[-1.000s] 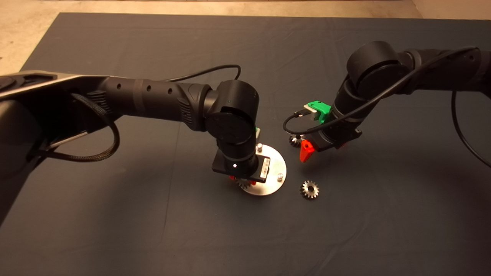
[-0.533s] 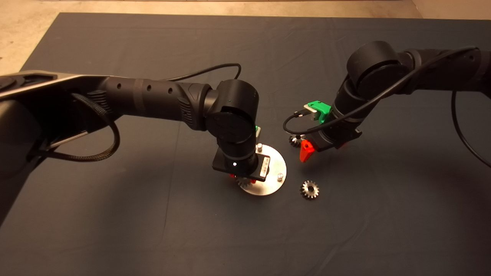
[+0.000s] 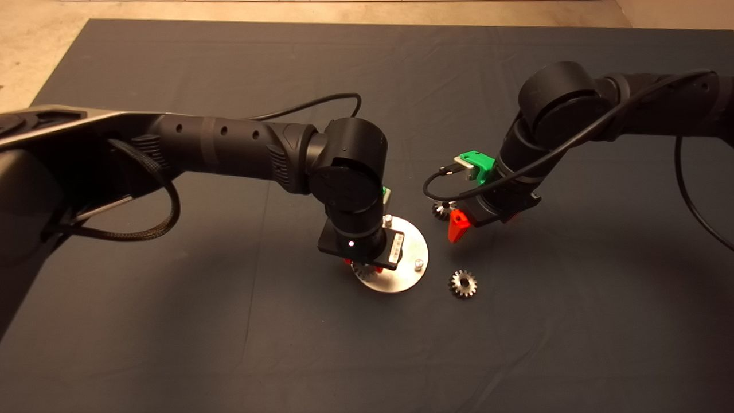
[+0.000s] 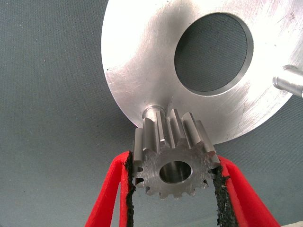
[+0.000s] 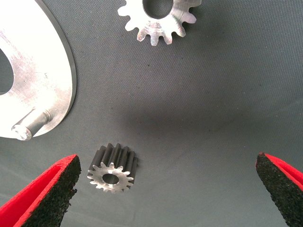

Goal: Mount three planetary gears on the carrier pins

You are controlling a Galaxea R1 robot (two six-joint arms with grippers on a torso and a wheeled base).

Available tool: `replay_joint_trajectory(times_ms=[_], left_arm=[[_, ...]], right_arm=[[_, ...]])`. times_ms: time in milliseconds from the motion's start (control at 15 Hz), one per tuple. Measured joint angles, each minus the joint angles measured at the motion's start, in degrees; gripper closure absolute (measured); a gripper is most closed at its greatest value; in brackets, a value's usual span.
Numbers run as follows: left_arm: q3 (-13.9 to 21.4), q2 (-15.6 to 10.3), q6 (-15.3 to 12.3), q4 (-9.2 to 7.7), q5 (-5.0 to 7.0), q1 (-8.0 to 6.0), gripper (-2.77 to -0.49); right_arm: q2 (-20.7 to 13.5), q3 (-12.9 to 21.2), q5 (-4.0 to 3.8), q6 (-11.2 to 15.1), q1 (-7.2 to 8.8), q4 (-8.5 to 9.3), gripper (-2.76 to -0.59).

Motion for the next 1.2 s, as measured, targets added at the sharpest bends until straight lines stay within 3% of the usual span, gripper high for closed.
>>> replay_joint_trajectory(times_ms=[1200], left_arm=[[-0.9,0.1,0.7,0.0,-0.11,-0.21,-0.83]], right_arm=[[0.0,0.0,0.0,0.0,-0.02,0.0,-2.76]])
